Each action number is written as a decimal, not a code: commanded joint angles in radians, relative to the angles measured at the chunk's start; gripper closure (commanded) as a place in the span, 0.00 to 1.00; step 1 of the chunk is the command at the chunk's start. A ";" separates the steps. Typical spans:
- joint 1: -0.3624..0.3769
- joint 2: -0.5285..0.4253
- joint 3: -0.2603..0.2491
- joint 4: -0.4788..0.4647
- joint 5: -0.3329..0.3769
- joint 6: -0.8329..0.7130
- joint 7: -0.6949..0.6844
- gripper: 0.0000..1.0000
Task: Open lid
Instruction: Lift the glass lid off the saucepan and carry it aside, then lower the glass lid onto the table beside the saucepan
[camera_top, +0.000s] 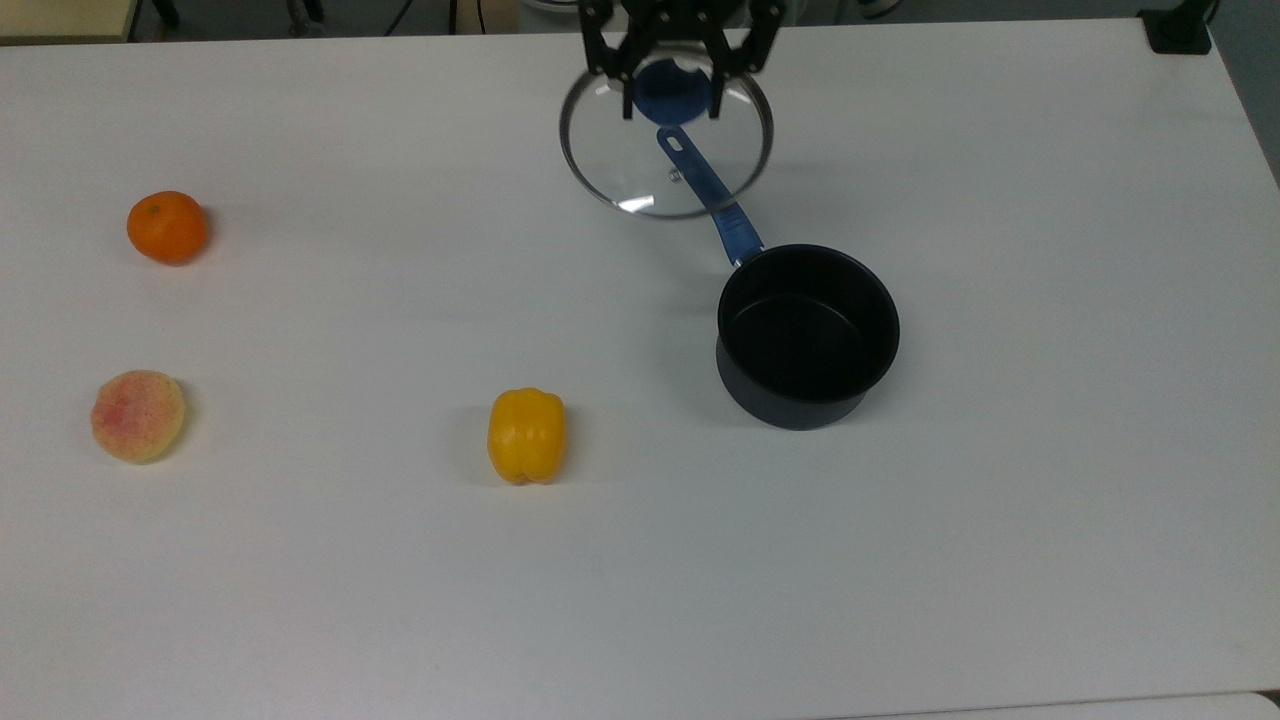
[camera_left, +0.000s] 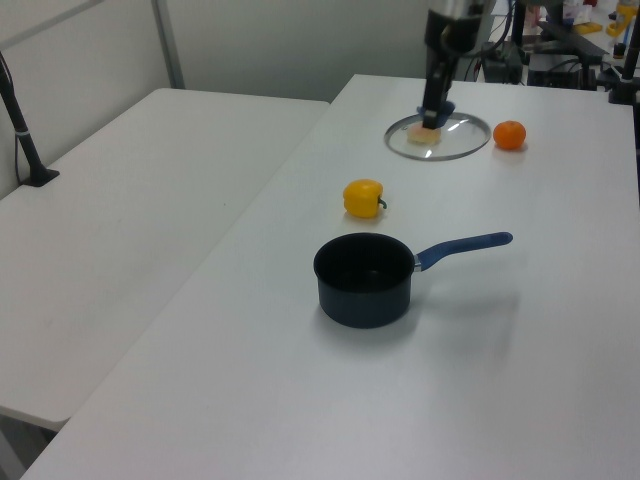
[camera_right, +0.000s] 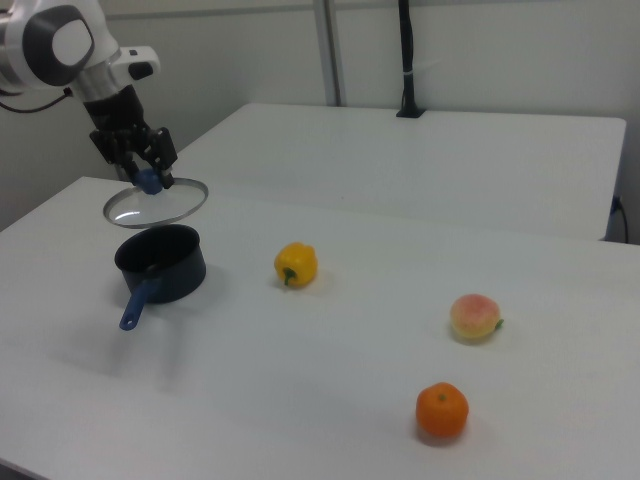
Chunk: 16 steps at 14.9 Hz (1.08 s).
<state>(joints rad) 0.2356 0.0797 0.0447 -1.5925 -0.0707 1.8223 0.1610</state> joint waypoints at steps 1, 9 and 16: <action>-0.053 -0.110 0.000 -0.086 0.045 -0.084 -0.144 0.69; -0.140 -0.219 -0.005 -0.297 0.046 -0.100 -0.311 0.69; -0.196 -0.213 -0.060 -0.495 0.020 0.016 -0.449 0.69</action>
<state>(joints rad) 0.0461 -0.0986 0.0158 -1.9730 -0.0451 1.7269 -0.2488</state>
